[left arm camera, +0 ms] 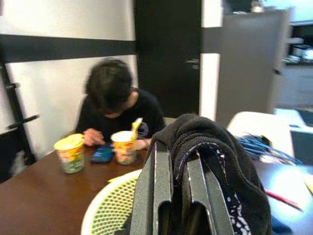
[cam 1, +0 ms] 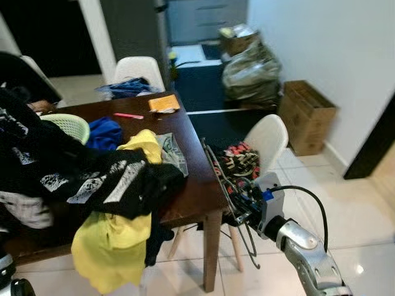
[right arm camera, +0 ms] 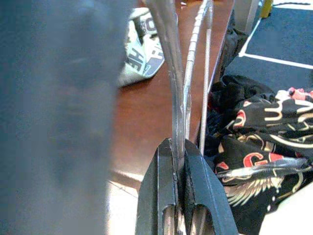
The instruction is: Hang hanger
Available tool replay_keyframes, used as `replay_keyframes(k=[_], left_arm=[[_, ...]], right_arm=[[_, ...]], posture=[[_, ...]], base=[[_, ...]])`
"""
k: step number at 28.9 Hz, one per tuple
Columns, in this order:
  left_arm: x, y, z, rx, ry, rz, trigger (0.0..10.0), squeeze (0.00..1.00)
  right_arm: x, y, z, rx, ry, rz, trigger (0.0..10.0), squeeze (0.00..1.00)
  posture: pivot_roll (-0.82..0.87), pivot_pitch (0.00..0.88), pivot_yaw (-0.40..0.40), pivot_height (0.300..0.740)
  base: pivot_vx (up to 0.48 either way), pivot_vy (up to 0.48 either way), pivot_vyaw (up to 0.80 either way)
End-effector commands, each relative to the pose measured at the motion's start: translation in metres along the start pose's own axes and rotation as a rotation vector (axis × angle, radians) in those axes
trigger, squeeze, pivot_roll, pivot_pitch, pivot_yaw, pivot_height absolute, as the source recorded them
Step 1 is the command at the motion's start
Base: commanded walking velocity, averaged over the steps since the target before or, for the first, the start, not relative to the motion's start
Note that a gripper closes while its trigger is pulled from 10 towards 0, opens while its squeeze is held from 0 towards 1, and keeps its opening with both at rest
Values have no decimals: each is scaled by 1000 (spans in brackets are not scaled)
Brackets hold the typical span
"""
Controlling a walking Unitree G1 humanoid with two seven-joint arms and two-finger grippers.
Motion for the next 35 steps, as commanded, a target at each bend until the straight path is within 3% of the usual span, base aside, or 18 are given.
replay_keyframes(k=[1, 3, 4, 10, 12, 15, 18, 19, 20, 26, 29, 32, 33, 35], left_arm=[[-1, -11, -6, 18, 21, -61, 10000, 0], [-2, -15, -13, 12, 51, -77, 10000, 0], [-2, -25, -30, 5, 103, -115, 10000, 0], [0, -43, -47, -1, 148, -180, 10000, 0], [2, -66, -56, -38, 178, -256, 10000, 0], [3, -79, -55, -56, 177, -297, 10000, 0], [-10, -134, -49, -129, 175, -482, 10000, 0], [-10, -134, -49, -129, 175, -482, 10000, 0], [-16, -146, -54, -130, 191, -516, 10000, 0], [-32, -156, -79, -123, 272, -504, 10000, 0], [-37, -141, -102, -55, 336, -426, 10000, 0], [-39, -136, -108, -33, 355, -400, 10000, 0], [-43, -126, -124, 7, 407, -365, 10000, 0], [-43, -126, -124, 7, 407, -365, 10000, 0]], right_arm=[[-1, 5, -1, 22, -4, 4, 10000, 0], [-1, 4, -1, 26, -7, -3, 10000, 0], [-2, 2, 0, 33, -16, -16, 10000, 0], [-2, 0, 0, 26, -12, -21, 10000, 0], [-2, 0, 1, 23, -10, -25, 10000, 0], [-1, -1, -2, 30, 5, -29, 10000, 0], [0, -2, -3, 40, 21, -33, 10000, 0], [0, -2, -3, 40, 21, -33, 10000, 0], [0, -2, -2, 40, 14, -36, 10000, 0], [-1, -1, 0, 48, -1, -42, 10000, 0], [-2, 0, 0, 63, -6, -41, 10000, 0], [-2, 0, 0, 67, -7, -40, 10000, 0], [-2, 0, 1, 69, -8, -40, 10000, 0], [-2, 0, 1, 69, -8, -40, 10000, 0]], posture=[[-34, 0, 50, 740], [-34, 0, 50, 740], [-41, 0, 55, 740], [-51, 0, 55, 740], [-51, 0, 54, 740], [-51, 0, 55, 740], [-53, 0, 60, 740], [-53, 0, 60, 740], [-54, 0, 64, 740], [-54, 0, 68, 740], [-48, 1, 74, 740], [-48, 1, 74, 740], [-46, 3, 74, 740], [-46, 3, 74, 740]], base=[[0, 0, 638], [0, 0, 556], [0, 0, 0], [0, 0, 0], [0, 0, 0], [0, 0, 0], [0, 0, -800], [0, 0, -800], [0, 0, 0], [0, 0, 0], [0, 0, 0], [0, 0, 0], [0, 0, 0], [0, 0, 0]])
Point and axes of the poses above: a point about 5 cm out from each wrist's last joint towards the gripper, its own x axis pointing out of the wrist towards the gripper, its own z axis along the axis of the wrist's last joint, y = z × x, the point moved 5 cm from there along x, pointing out of the wrist towards the gripper, and after that the axes turned 10 degrees about -x, right-handed, at the moved point
